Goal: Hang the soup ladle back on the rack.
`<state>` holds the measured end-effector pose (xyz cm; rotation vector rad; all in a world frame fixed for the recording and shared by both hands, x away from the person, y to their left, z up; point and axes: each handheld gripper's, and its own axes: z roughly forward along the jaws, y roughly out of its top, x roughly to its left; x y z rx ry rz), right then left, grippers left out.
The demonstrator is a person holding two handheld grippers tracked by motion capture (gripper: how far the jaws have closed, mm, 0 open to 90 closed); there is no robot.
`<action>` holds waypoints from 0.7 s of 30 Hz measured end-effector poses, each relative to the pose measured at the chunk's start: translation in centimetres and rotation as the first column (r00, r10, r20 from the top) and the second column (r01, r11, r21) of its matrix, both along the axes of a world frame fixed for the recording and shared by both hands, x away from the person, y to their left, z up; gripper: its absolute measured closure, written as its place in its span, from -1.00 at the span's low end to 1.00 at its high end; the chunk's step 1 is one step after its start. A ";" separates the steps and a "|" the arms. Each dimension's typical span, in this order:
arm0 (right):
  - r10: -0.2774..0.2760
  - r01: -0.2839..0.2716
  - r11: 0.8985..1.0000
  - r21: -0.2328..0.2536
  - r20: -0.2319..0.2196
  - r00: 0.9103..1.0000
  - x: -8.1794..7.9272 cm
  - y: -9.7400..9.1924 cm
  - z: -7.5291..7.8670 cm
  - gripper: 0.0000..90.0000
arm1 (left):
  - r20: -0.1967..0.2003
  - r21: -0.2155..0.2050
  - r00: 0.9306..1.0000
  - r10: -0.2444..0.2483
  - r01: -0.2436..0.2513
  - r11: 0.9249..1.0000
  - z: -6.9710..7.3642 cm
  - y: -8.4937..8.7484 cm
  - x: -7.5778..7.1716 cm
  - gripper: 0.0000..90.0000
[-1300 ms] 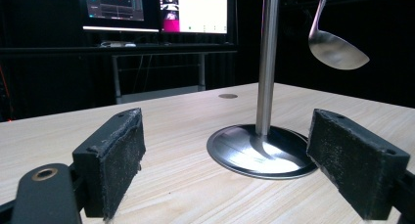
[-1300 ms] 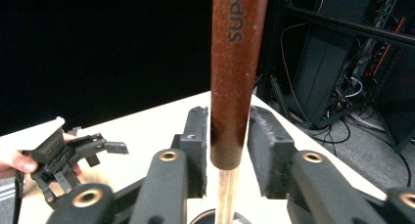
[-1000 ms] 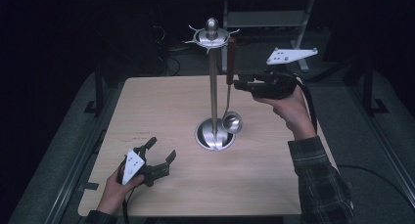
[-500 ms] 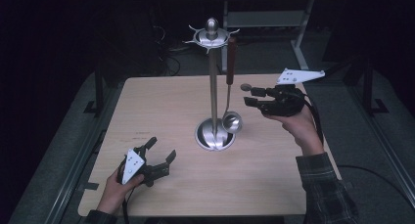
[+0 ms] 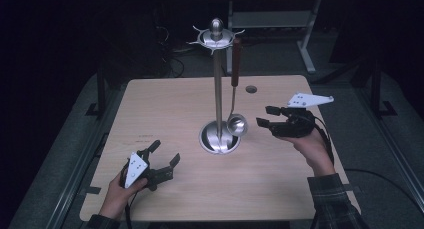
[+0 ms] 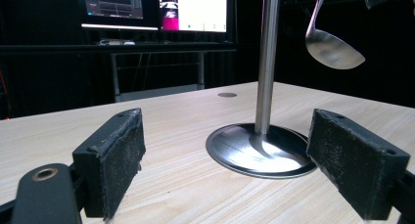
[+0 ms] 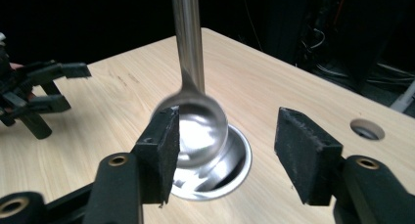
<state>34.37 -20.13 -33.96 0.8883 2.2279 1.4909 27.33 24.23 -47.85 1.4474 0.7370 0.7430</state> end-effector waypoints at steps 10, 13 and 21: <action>-0.042 0.041 0.999 -0.019 -0.039 0.998 -1.0 -1.1 -2.3 -0.32 | 0.000 -0.004 1.000 -0.002 0.002 1.000 0.0 0.0 -0.1 -0.70; -0.062 0.061 0.998 -0.012 -0.046 0.997 -1.4 -1.4 -3.3 -0.40 | 0.003 -0.003 1.000 -0.003 0.003 1.000 0.0 0.0 -0.1 -0.70; -0.141 0.140 0.990 -0.029 -0.055 0.988 -2.4 -2.1 -6.4 -0.63 | 0.006 0.009 1.000 -0.005 0.005 1.000 0.0 0.0 -0.1 -0.70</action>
